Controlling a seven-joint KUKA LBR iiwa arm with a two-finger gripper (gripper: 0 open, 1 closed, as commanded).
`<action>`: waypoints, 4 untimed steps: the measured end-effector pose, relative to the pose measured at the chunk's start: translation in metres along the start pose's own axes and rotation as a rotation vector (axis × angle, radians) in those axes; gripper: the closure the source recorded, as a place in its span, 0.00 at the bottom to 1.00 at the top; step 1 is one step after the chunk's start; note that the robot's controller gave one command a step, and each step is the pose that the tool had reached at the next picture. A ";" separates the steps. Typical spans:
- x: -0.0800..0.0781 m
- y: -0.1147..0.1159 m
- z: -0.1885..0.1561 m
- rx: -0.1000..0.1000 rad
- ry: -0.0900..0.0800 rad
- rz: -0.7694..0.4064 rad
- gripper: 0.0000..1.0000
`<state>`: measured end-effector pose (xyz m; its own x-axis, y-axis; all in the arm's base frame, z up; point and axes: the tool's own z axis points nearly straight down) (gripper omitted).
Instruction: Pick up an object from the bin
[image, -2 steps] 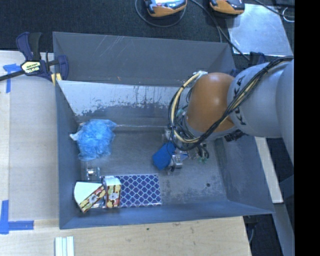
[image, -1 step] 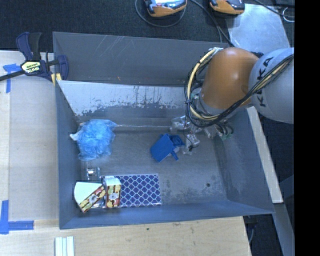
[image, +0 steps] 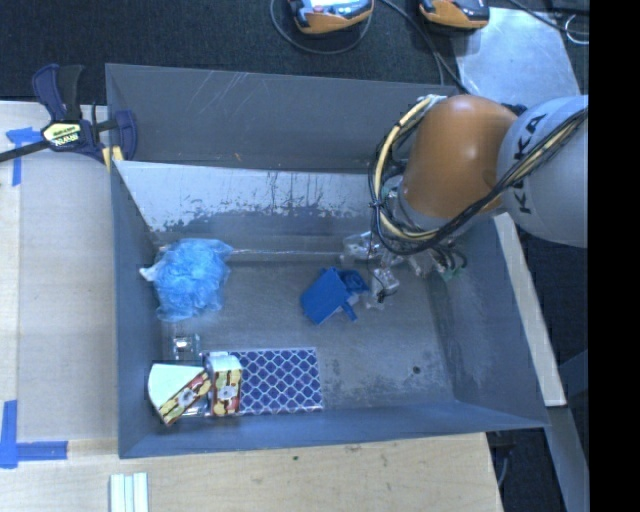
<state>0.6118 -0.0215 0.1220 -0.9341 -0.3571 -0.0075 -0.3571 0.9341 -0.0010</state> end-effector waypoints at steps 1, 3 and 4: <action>-0.027 0.042 0.038 0.015 -0.019 -0.308 1.00; -0.022 0.030 -0.084 0.018 -0.022 -0.566 1.00; -0.022 0.030 -0.084 0.018 -0.021 -0.565 1.00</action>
Offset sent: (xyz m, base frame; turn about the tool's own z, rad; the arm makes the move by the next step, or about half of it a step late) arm 0.0091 0.0641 -0.0458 0.0579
